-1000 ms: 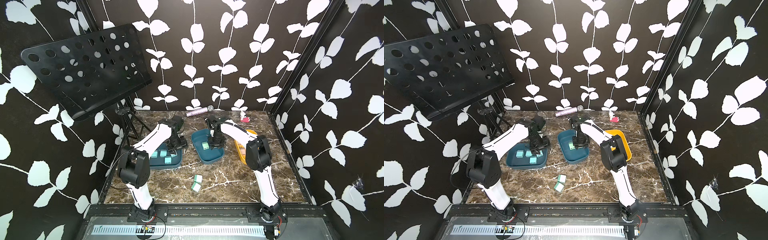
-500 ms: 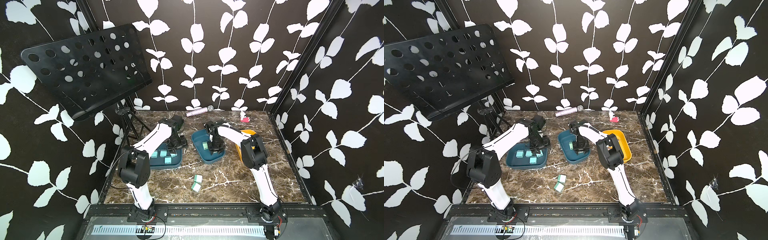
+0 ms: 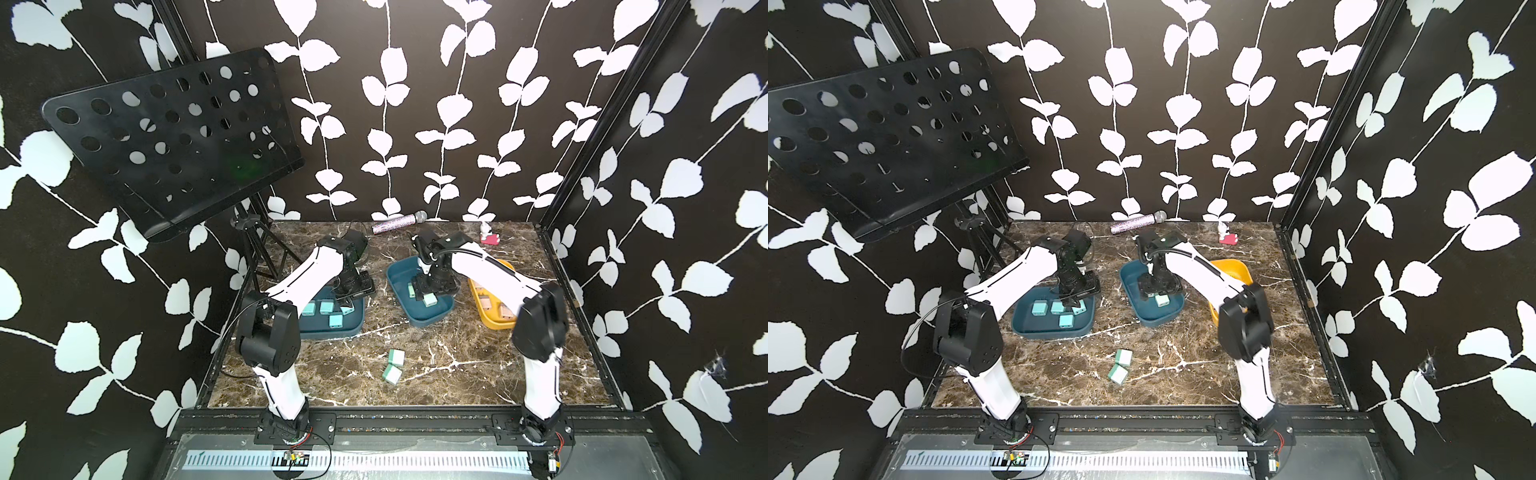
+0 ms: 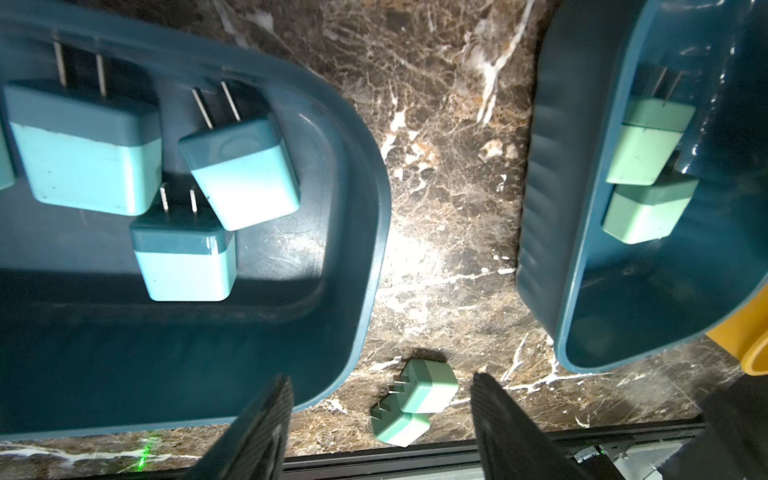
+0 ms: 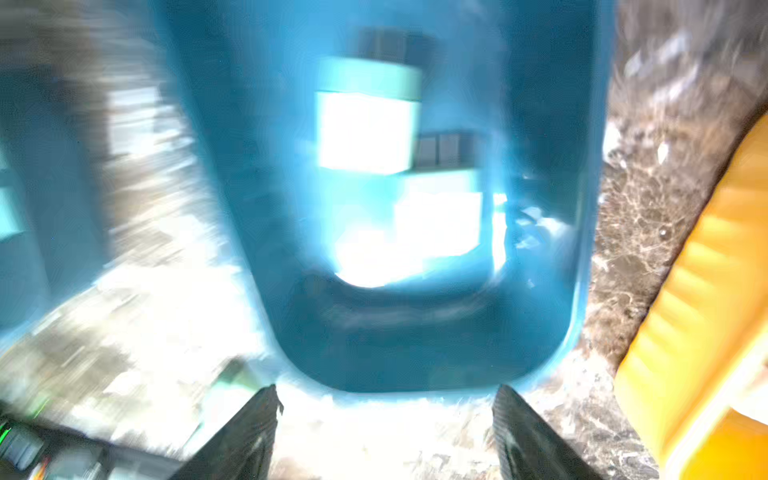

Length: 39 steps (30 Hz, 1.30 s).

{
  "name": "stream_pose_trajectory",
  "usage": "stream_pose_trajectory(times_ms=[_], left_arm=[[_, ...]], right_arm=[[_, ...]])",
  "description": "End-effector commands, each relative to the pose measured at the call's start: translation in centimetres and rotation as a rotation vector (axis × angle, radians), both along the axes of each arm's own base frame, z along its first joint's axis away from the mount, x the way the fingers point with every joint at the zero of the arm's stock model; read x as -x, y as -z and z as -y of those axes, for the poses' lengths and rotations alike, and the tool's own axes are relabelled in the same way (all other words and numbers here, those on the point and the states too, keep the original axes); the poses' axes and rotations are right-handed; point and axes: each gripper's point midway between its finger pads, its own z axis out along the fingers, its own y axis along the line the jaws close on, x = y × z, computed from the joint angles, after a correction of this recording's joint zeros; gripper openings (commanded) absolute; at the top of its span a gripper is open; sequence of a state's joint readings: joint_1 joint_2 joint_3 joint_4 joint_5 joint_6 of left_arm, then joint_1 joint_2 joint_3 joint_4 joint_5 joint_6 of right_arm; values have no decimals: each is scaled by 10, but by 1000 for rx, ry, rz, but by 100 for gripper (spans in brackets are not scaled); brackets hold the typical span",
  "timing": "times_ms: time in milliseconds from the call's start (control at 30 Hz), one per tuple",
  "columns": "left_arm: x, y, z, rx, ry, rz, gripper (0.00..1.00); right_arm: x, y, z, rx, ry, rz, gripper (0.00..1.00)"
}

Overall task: Place the plugs by color into the storage box
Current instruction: Place the plug in the storage box, then pick up the plug from the center of the board.

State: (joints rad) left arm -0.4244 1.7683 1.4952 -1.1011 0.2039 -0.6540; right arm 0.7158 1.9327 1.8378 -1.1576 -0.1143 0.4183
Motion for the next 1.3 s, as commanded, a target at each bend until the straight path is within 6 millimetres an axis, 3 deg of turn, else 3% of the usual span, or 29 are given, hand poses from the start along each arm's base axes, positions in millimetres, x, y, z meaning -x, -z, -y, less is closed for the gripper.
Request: stream_pose_trajectory(times_ms=[0,100,267,600,900,1067,1133,1267], left_arm=[[1,2,-1,32,-36,4,69],[-1,10,-5,94,-133,5,69],[3,13,-33,71,-216,12,69],[31,16,-83,57,-327,-9,69],[38,16,-86,52,-329,-11,69],[36,16,-85,57,-320,-14,69],[34,16,-84,61,-318,-15,69],[31,15,-83,63,-316,-12,69]], right_arm=[[66,8,-26,24,-253,-72,81],[101,24,-39,69,-399,-77,82],[124,59,-48,94,-420,-127,82],[120,105,-57,152,-455,-142,81],[118,134,-50,214,-458,-151,81],[110,137,-57,199,-428,-122,79],[109,137,-62,186,-427,-122,75],[112,140,-65,170,-425,-138,57]])
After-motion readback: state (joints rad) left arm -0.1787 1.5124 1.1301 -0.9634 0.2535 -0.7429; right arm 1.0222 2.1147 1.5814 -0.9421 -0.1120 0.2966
